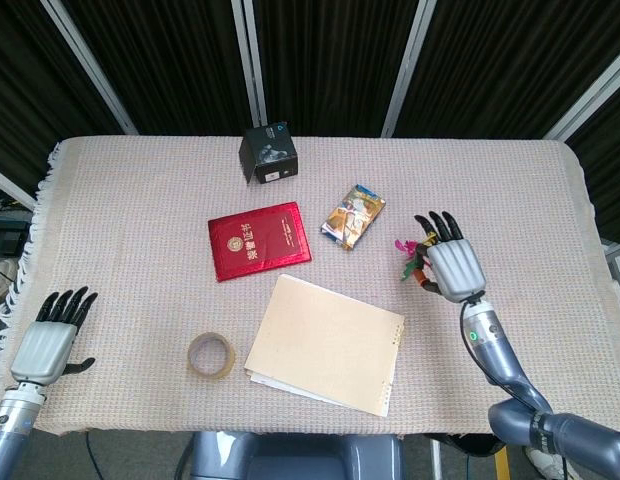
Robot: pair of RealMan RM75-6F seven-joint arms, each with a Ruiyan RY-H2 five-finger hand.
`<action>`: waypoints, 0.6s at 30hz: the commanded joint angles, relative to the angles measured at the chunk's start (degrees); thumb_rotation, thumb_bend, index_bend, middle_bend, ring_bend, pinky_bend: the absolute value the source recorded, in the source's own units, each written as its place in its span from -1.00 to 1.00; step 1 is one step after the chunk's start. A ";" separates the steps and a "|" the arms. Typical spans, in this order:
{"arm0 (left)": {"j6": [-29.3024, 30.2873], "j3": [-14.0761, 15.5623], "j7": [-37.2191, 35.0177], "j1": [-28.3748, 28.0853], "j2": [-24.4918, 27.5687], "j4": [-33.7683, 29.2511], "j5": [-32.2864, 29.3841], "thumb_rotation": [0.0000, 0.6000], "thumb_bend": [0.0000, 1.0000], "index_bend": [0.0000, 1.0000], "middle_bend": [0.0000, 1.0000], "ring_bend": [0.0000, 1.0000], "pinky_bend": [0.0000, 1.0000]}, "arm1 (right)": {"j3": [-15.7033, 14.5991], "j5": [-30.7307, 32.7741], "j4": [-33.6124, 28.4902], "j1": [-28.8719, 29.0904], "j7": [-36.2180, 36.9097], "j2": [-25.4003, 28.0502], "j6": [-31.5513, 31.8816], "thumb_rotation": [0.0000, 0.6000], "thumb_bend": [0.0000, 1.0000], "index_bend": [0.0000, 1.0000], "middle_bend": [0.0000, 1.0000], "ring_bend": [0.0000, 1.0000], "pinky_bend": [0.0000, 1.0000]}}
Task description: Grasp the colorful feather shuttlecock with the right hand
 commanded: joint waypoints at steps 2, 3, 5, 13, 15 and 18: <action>0.67 0.44 0.17 0.12 0.18 -0.67 0.92 0.93 -0.82 -1.00 -1.00 -1.00 -1.00 | -1.38 -0.30 -6.21 -3.38 -0.94 4.54 2.51 1.00 -0.17 0.01 -1.00 -1.00 -1.00; 0.86 0.52 0.20 0.17 0.22 -0.79 1.10 0.93 -0.82 -1.00 -1.00 -1.00 -1.00 | -1.56 -0.49 -6.97 -3.70 -0.96 5.02 2.76 1.00 -0.18 -0.01 -1.00 -1.00 -1.00; 1.19 0.61 0.27 0.24 0.26 -0.94 1.39 0.94 -0.82 -1.00 -1.00 -1.00 -1.00 | -1.78 -0.79 -7.55 -4.01 -0.72 5.44 2.91 1.00 -0.19 -0.04 -1.00 -1.00 -1.00; 2.42 0.90 -0.22 0.52 0.76 -1.78 2.56 0.95 -0.82 -1.00 -1.00 -1.00 -1.00 | -2.16 -2.43 -10.53 -6.05 -1.43 7.75 6.11 1.00 -0.25 -0.23 -1.00 -1.00 -1.00; 2.43 0.89 -0.44 0.50 0.85 -1.81 2.59 0.95 -0.82 -1.00 -1.00 -1.00 -1.00 | -2.39 -2.63 -12.14 -7.10 -1.98 9.04 7.44 1.00 -0.35 -0.38 -1.00 -1.00 -1.00; 2.52 0.87 -0.80 0.47 0.90 -1.75 2.74 0.95 -0.82 -1.00 -1.00 -1.00 -1.00 | -2.97 -2.29 -14.53 -8.98 -3.29 11.24 9.23 1.00 -0.57 -0.70 -1.00 -1.00 -1.00</action>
